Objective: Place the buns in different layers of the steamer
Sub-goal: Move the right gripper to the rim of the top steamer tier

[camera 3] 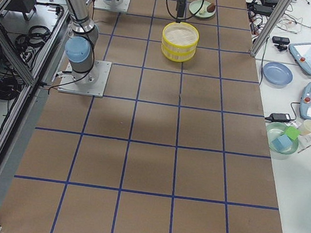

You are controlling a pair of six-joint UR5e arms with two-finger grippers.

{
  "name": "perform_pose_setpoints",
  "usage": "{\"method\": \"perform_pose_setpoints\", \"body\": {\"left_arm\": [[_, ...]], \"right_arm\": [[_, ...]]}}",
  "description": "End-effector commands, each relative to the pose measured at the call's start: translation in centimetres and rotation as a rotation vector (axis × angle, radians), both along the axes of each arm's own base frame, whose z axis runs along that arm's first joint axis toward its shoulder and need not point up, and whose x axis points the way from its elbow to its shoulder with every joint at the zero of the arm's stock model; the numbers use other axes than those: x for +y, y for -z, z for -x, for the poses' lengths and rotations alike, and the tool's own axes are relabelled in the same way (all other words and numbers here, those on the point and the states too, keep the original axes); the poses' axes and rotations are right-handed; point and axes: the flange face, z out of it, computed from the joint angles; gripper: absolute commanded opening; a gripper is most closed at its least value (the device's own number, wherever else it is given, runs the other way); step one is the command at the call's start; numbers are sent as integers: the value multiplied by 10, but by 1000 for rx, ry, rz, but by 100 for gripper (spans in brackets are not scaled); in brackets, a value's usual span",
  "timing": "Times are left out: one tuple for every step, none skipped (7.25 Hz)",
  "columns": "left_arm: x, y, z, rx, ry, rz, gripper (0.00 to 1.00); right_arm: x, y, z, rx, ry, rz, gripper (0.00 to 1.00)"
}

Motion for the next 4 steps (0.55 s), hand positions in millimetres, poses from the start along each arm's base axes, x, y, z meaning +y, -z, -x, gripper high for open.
{"method": "perform_pose_setpoints", "body": {"left_arm": [[2, 2, -1, 1, 1, -1, 100], [1, 3, -3, 1, 0, -2, 100], [0, 5, -3, 1, -2, -5, 100], [1, 5, -4, 0, -2, -7, 100]], "right_arm": [[2, 1, -1, -1, 4, -9, 100], [0, 7, -3, -14, 11, -17, 100], [-6, 42, -8, -12, 65, -64, 100], [-20, 92, -28, -10, 42, -67, 100]]}}
